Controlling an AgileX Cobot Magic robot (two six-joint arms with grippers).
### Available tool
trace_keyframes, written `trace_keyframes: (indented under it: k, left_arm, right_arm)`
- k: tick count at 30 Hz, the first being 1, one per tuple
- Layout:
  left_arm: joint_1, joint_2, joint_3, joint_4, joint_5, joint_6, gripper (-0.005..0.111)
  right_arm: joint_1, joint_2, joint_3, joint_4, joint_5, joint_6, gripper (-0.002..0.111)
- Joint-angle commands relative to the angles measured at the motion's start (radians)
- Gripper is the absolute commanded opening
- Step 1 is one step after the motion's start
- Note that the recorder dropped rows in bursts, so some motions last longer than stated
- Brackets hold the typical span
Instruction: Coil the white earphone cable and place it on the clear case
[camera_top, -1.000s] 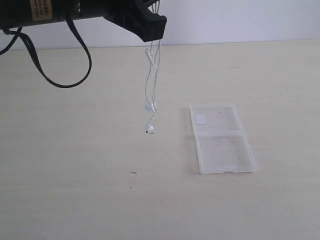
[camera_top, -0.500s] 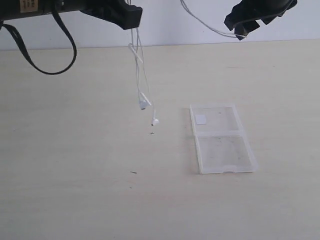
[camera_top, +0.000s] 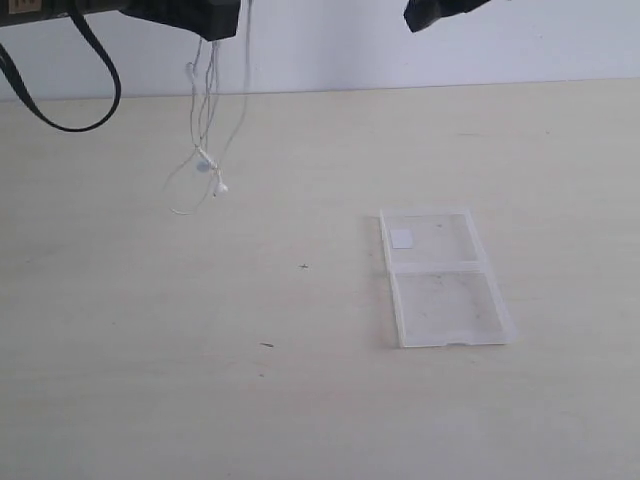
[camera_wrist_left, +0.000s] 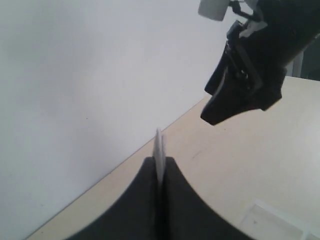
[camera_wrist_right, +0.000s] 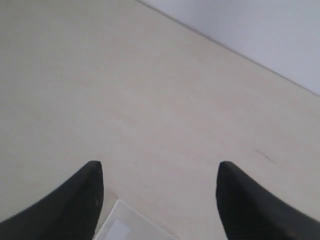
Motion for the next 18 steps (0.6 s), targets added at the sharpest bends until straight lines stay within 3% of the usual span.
trace_keyframes:
  k: [1, 5, 10, 15, 18]
  left_arm:
    - [0.003, -0.008, 0.018, 0.029, 0.007, 0.004, 0.0]
    - [0.003, -0.008, 0.019, 0.036, 0.044, 0.004, 0.0]
    - [0.011, -0.008, 0.017, 0.036, 0.125, 0.026, 0.0]
    - [0.034, -0.008, 0.017, 0.028, 0.112, 0.026, 0.0]
    - [0.034, -0.008, 0.017, 0.026, 0.089, 0.028, 0.0]
  right_arm:
    - [-0.003, -0.012, 0.011, 0.082, -0.081, -0.099, 0.058]
    - [-0.003, -0.01, 0.073, 0.298, -0.143, -0.374, 0.058]
    - [-0.003, -0.008, 0.199, 0.666, -0.137, -0.909, 0.058]
    - [-0.006, -0.01, 0.334, 0.802, -0.131, -1.149, 0.058]
    - [-0.006, -0.008, 0.425, 1.025, -0.074, -1.451, 0.058]
